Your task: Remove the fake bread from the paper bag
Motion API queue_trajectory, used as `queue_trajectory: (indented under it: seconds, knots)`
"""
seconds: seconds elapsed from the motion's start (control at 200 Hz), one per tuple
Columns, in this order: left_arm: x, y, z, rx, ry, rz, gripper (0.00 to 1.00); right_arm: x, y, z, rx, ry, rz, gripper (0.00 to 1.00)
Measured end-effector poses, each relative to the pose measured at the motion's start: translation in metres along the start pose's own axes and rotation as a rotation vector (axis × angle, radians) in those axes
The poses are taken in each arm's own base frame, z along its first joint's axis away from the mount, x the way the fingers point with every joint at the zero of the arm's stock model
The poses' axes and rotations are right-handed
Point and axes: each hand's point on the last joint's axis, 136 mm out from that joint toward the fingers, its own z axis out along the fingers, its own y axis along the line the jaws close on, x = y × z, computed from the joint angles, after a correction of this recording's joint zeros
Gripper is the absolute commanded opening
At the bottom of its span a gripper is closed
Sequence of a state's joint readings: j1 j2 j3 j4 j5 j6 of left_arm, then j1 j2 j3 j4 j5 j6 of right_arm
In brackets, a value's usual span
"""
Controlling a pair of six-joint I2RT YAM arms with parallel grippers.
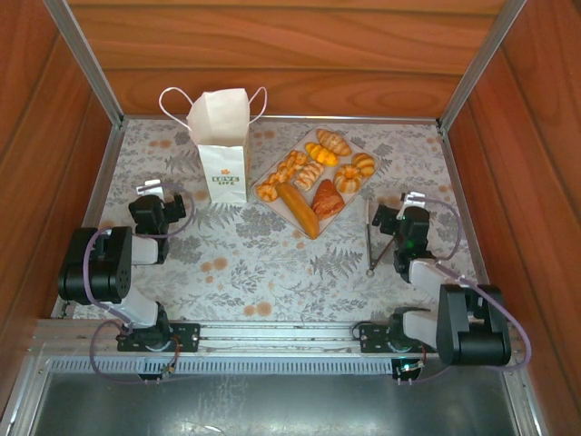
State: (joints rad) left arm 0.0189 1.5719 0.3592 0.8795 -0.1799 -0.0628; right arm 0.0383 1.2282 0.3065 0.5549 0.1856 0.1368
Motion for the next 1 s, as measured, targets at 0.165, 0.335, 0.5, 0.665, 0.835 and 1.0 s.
queue_trajectory:
  seconds: [0.165,0.335,0.5,0.665,0.835,1.0]
  knots:
    - [-0.005,-0.002,0.001,0.013,-0.013,0.0,1.0,-0.019,0.014,0.024,-0.054,-0.006,-0.051,1.0]
    - [-0.005,-0.004,0.001,0.021,-0.015,0.0,1.0,-0.01,0.02,0.044,-0.084,-0.006,-0.087,1.0]
    - [-0.005,-0.004,0.001,0.021,-0.015,0.0,1.0,0.006,0.02,0.051,-0.088,0.046,-0.104,1.0]
    - [-0.005,-0.004,0.001,0.021,-0.016,0.0,1.0,-0.001,0.021,0.052,-0.091,0.03,-0.104,1.0]
    - [-0.005,-0.004,0.001,0.021,-0.016,0.0,1.0,-0.001,0.021,0.052,-0.092,0.03,-0.107,1.0]
    - [-0.005,-0.004,0.001,0.021,-0.016,0.0,1.0,0.0,0.021,0.052,-0.092,0.031,-0.109,1.0]
